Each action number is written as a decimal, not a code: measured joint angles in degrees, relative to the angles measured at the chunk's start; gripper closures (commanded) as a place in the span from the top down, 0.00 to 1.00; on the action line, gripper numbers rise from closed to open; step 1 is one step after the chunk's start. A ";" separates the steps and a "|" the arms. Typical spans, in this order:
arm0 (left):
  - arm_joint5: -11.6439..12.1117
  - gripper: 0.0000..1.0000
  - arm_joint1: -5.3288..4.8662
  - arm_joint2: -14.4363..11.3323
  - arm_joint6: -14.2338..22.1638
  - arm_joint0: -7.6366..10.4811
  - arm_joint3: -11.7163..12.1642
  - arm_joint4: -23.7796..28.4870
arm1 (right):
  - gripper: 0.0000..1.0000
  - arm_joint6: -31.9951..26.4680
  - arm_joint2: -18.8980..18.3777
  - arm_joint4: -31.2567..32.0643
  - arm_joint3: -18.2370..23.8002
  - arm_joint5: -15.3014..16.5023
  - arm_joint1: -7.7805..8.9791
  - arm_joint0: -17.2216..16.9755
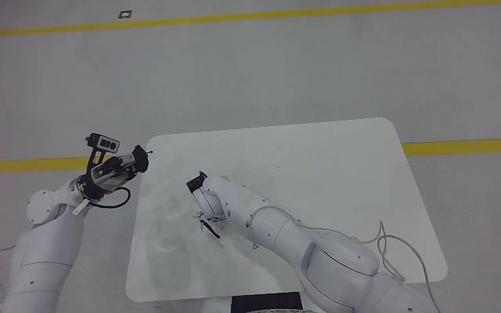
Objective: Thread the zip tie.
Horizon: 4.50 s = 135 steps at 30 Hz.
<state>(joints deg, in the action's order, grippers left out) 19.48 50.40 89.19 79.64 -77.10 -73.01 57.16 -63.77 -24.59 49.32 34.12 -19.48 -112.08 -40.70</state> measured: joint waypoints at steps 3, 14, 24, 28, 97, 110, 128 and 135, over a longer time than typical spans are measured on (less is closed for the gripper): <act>0.00 0.00 0.00 0.00 0.00 0.00 0.00 0.00 | 0.23 -0.10 0.54 1.11 0.57 0.00 -0.01 0.06; 0.00 0.00 0.00 0.00 0.00 0.00 0.00 0.00 | 0.25 -1.49 3.00 4.25 2.88 0.00 0.03 -0.85; 0.00 0.00 0.00 0.00 0.00 0.00 0.00 0.00 | 0.25 -1.97 4.89 4.45 3.03 0.00 0.02 -1.03; 0.00 0.00 0.00 0.00 0.00 0.00 0.00 0.00 | 0.23 -1.86 5.16 3.56 2.39 0.00 -0.02 -0.84; 0.00 0.00 0.00 0.00 0.00 0.00 0.00 0.00 | 0.00 -0.86 8.66 -4.82 -0.09 0.00 -0.33 3.35; 0.00 0.00 0.00 0.00 0.00 0.00 0.00 0.00 | 0.00 -0.33 5.10 -2.98 1.05 0.00 0.64 2.90; 0.00 0.00 0.00 0.00 0.00 0.00 0.00 0.00 | 0.00 -5.48 -3.30 3.50 15.71 0.15 7.14 -1.31; 0.00 0.00 0.00 0.00 0.00 0.00 0.00 0.00 | 0.00 -8.34 -7.03 7.65 24.38 0.23 10.48 -5.33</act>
<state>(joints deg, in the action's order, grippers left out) 19.48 50.40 89.19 79.64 -77.10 -73.01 57.16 -72.11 -31.63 56.97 58.50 -19.25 -101.60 -46.03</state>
